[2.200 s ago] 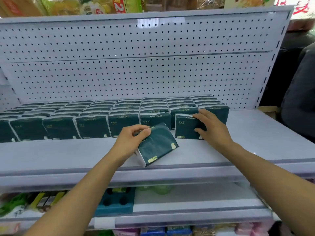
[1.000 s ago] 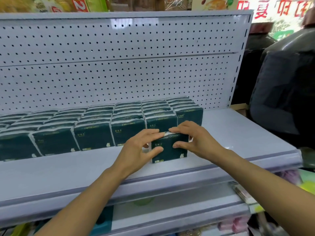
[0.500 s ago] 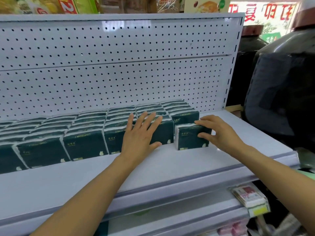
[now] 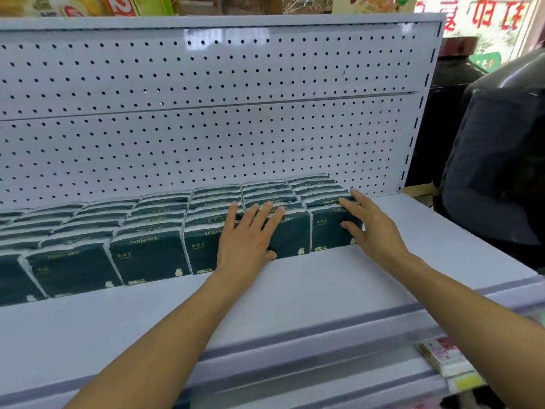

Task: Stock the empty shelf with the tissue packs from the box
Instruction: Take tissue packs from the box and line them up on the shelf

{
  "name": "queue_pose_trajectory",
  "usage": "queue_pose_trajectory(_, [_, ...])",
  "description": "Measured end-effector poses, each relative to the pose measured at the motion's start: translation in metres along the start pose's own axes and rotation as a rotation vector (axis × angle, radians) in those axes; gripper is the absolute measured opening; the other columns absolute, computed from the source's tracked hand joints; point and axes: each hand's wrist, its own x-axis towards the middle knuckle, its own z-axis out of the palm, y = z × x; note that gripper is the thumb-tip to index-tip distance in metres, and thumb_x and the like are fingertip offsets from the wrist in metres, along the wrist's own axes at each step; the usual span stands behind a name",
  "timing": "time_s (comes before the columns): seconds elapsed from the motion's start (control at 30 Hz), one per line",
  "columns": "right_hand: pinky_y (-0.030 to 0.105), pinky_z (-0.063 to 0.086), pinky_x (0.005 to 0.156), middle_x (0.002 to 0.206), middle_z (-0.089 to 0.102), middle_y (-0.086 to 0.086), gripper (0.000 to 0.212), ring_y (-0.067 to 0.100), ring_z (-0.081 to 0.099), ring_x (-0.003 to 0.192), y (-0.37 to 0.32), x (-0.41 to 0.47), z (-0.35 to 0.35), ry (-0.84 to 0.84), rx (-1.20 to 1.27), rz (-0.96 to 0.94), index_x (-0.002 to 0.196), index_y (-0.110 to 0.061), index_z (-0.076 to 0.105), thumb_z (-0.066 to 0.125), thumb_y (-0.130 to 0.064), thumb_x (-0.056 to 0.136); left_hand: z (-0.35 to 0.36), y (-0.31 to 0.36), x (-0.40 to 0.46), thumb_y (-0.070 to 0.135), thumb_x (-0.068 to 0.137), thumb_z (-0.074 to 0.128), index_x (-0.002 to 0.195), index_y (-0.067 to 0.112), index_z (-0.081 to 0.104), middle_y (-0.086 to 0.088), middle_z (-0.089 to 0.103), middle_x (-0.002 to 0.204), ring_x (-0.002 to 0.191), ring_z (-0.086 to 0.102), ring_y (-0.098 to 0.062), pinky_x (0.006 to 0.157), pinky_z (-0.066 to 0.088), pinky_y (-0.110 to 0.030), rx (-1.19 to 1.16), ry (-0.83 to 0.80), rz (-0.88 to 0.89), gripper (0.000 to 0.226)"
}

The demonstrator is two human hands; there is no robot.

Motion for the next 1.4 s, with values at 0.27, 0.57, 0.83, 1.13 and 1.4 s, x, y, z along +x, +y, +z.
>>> queue_pose_trajectory(0.27, [0.044,0.026,0.115,0.157,0.026,0.008,0.058,0.026,0.022,0.143,-0.012,-0.003,-0.005,-0.051,-0.211,-0.008,0.147,-0.020,0.038,0.060,-0.029,0.094,-0.012,0.003,-0.002,0.057,0.095,0.046,0.156,0.029,-0.003,0.003,0.007,0.164,0.151,0.004,-0.021,0.119,-0.009,-0.053,-0.028,-0.007,-0.003,0.083])
queue_pose_trajectory(0.57, [0.045,0.049,0.088,0.143,0.047,0.009,0.054,0.031,0.054,0.118,-0.096,-0.085,-0.020,0.170,-0.209,-0.274,0.139,-0.018,0.047,0.062,-0.038,0.091,-0.045,0.000,-0.099,0.054,0.092,0.052,0.149,0.020,0.036,-0.004,0.044,0.150,0.137,0.042,-0.030,0.117,0.024,-0.055,-0.233,0.282,-0.125,0.068])
queue_pose_trajectory(0.83, [0.047,0.041,0.101,0.139,0.052,0.007,0.053,0.025,0.049,0.123,-0.178,-0.182,0.015,0.058,-0.082,-0.468,0.141,-0.018,0.046,0.042,-0.044,0.095,-0.059,-0.027,-0.258,0.057,0.091,0.042,0.149,0.020,0.034,-0.003,0.051,0.144,0.136,0.045,-0.026,0.113,0.031,-0.054,-0.188,0.258,-0.268,0.069])
queue_pose_trajectory(1.13, [0.041,0.047,0.087,0.135,0.054,0.007,0.053,0.027,0.055,0.114,-0.312,-0.259,0.099,-0.162,-0.006,-0.698,0.137,-0.018,0.047,0.042,-0.045,0.093,-0.058,-0.107,-0.417,0.055,0.089,0.050,0.148,0.019,0.038,-0.002,0.052,0.142,0.129,0.050,-0.024,0.110,0.035,-0.050,-0.110,0.110,-0.482,0.070])
queue_pose_trajectory(1.4, [0.042,0.053,0.072,0.129,0.059,0.004,0.051,0.029,0.059,0.109,-0.459,-0.335,0.197,-0.359,0.035,-0.747,0.137,-0.022,0.048,0.056,-0.044,0.092,-0.046,-0.223,-0.574,0.052,0.080,0.072,0.142,0.017,0.048,-0.006,0.059,0.134,0.114,0.060,-0.028,0.089,0.052,-0.042,-0.042,-0.135,-0.617,0.075])
